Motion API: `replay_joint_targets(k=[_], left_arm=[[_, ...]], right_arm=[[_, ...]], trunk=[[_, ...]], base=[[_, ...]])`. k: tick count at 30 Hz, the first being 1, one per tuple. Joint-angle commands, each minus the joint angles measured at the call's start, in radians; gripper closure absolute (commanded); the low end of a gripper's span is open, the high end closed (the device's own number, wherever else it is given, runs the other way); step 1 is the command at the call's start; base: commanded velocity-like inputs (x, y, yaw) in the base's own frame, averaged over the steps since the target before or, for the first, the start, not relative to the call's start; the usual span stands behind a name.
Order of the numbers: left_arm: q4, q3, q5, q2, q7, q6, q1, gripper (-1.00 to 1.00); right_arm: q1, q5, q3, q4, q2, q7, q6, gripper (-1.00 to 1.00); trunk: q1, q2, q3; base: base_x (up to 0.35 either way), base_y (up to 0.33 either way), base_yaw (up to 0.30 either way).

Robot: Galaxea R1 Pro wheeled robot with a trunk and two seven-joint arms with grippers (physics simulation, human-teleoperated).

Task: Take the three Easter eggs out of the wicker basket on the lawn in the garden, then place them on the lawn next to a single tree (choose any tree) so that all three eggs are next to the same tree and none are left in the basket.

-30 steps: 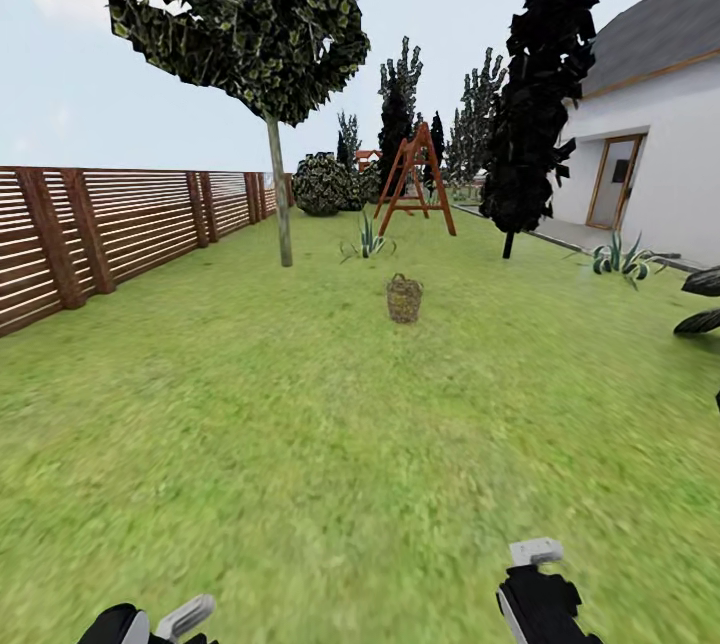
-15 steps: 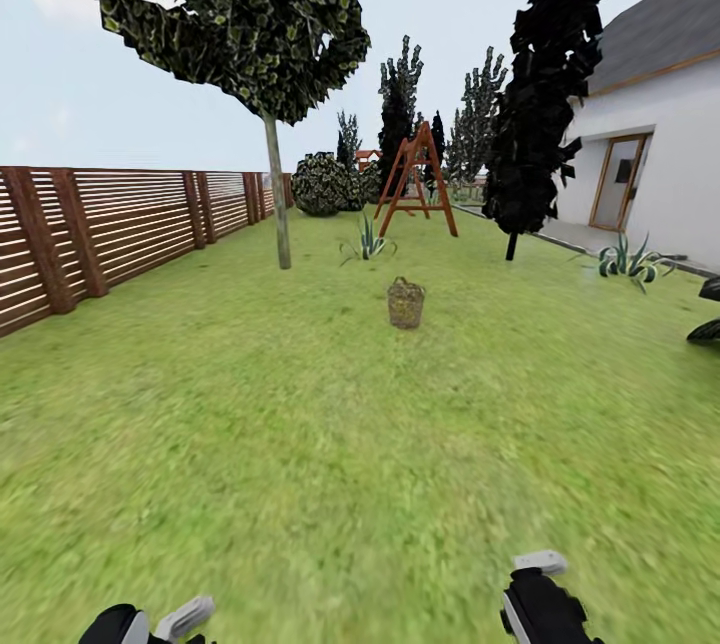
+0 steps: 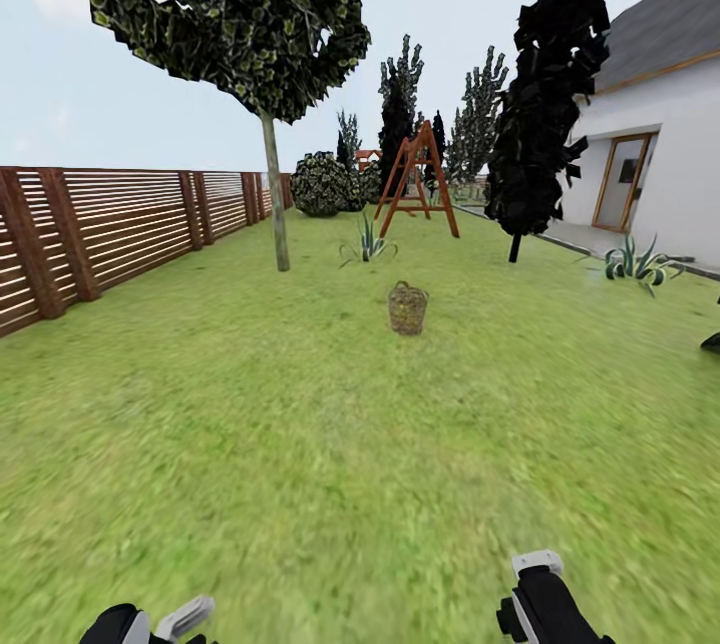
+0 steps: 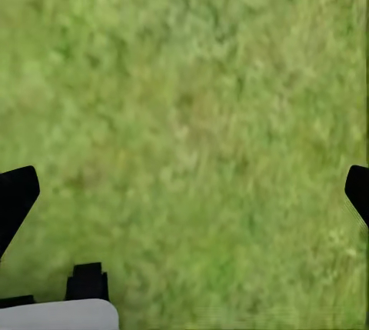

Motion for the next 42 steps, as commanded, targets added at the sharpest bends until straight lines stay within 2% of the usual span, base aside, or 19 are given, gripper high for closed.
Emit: replay_joint_targets(k=[1,19,27,30,33,38,40,42], left_arm=[[-0.001,0.003,-0.003,0.0,-0.005,0.005,-0.001,-1.0],[-0.001,0.003,-0.003,-0.002,-0.005,-0.001,-0.001,-1.0],[-0.002,0.005,-0.002,0.003,-0.007,-0.001,-0.001,-1.0],[-0.009,0.011,-0.001,0.033,-0.01,0.0,-0.001,-1.0],[-0.013,0.009,0.0,0.061,-0.01,0.0,-0.001,-1.0],[-0.012,0.002,0.0,0.066,-0.009,-0.001,-0.001,-1.0],[-0.012,0.002,0.0,0.066,-0.008,-0.001,-0.001,-1.0],[-0.012,0.002,-0.001,0.066,-0.007,-0.001,-0.001,-1.0]], right_arm=[[-0.001,0.005,-0.001,-0.001,-0.001,0.001,0.005,-1.0],[-0.001,0.005,-0.001,-0.003,-0.004,0.003,0.004,-1.0],[-0.001,0.005,-0.001,-0.003,-0.023,0.003,0.003,-1.0],[-0.001,-0.007,-0.001,-0.002,-0.06,0.011,0.013,-1.0],[-0.001,-0.011,-0.001,-0.002,-0.081,0.014,0.035,-1.0],[-0.001,-0.012,-0.002,-0.011,-0.099,0.016,0.043,-1.0],[-0.001,-0.015,-0.002,-0.018,-0.128,0.018,0.045,-1.0],[-0.001,-0.038,-0.001,-0.021,-0.157,0.038,0.046,-1.0]], trunk=[[0.001,-0.001,-0.001],[0.001,-0.001,-0.001],[0.001,-0.001,-0.004],[0.001,-0.001,-0.004],[0.001,-0.001,-0.004],[0.001,-0.001,-0.004],[0.001,-0.001,-0.004],[0.001,-0.001,-0.004]], base=[[0.334,0.0,0.0],[0.335,0.0,-0.006],[0.335,0.0,-0.169],[0.335,0.0,-0.032],[0.335,0.0,-0.01],[0.335,0.0,-0.002],[0.335,0.0,0.0],[0.335,0.0,0.0]])
